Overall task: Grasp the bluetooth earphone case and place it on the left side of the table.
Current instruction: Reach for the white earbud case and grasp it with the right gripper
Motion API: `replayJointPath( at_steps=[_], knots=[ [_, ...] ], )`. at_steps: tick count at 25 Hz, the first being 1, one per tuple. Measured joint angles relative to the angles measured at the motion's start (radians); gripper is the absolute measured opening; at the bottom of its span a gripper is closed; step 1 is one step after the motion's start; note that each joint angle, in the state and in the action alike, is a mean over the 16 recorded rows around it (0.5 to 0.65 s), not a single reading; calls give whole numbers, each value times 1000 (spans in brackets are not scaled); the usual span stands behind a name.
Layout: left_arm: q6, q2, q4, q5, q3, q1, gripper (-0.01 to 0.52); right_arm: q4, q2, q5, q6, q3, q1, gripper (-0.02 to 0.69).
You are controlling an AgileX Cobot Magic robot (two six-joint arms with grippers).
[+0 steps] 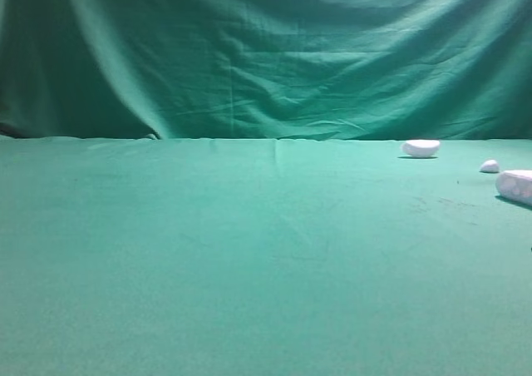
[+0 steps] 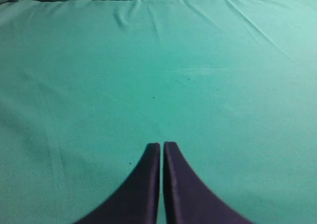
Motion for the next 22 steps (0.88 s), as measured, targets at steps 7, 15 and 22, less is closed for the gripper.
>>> replayJointPath(
  at_steps=[7,15,22],
  knots=[
    [0,0,0,0,0,0,0,-11,270,-50,-2,-112,9,469],
    [0,0,0,0,0,0,0,-30,480,-90,-2,-216,9,544],
    [0,0,0,0,0,0,0,-44,551,-90,5,-256,9,455]
  ],
)
